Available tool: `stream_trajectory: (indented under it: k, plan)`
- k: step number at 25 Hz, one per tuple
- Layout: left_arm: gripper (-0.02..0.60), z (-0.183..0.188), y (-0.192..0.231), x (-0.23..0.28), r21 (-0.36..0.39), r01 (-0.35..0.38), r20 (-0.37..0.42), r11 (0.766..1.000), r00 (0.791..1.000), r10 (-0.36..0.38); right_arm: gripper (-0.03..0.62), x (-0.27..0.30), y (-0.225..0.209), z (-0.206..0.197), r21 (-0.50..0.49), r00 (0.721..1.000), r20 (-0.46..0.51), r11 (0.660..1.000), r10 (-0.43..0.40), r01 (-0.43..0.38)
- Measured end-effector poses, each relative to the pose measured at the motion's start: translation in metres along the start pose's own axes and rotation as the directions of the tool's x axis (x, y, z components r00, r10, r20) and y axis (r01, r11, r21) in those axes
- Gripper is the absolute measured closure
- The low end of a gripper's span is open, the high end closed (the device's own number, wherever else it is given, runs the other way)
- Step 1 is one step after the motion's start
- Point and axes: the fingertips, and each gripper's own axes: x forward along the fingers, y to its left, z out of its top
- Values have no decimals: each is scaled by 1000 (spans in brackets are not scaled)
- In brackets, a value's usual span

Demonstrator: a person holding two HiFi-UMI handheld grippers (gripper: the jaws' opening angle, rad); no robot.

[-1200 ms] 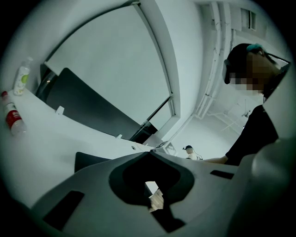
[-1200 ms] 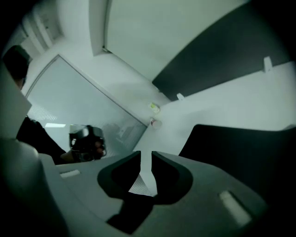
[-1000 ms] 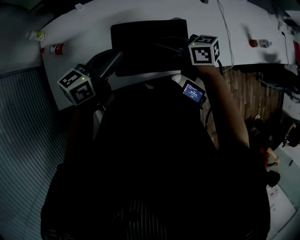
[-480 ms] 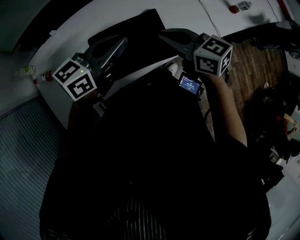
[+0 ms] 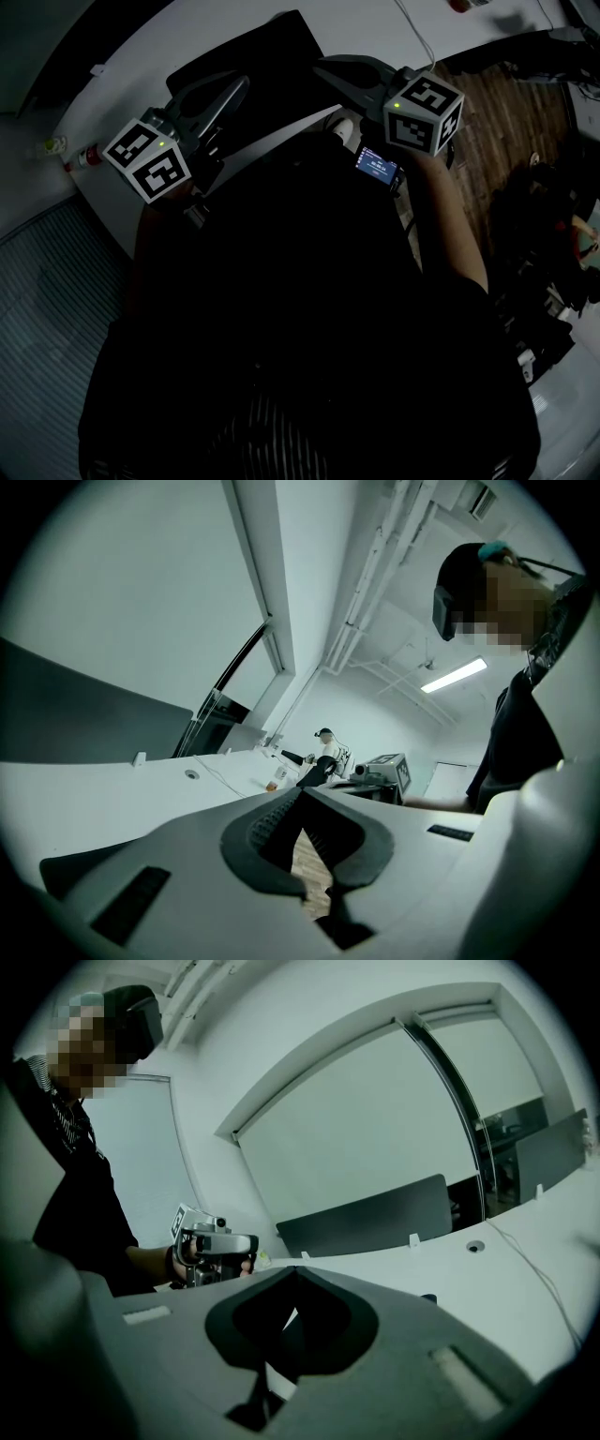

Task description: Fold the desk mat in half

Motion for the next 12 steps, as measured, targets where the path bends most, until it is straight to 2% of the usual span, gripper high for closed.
stream_trajectory:
  k: [12]
  plan:
    - [572,-6,-6,0,-18,-28,-1,999,1000,28,591,-11,2,4,-16,1000,-4,1000,5,-6]
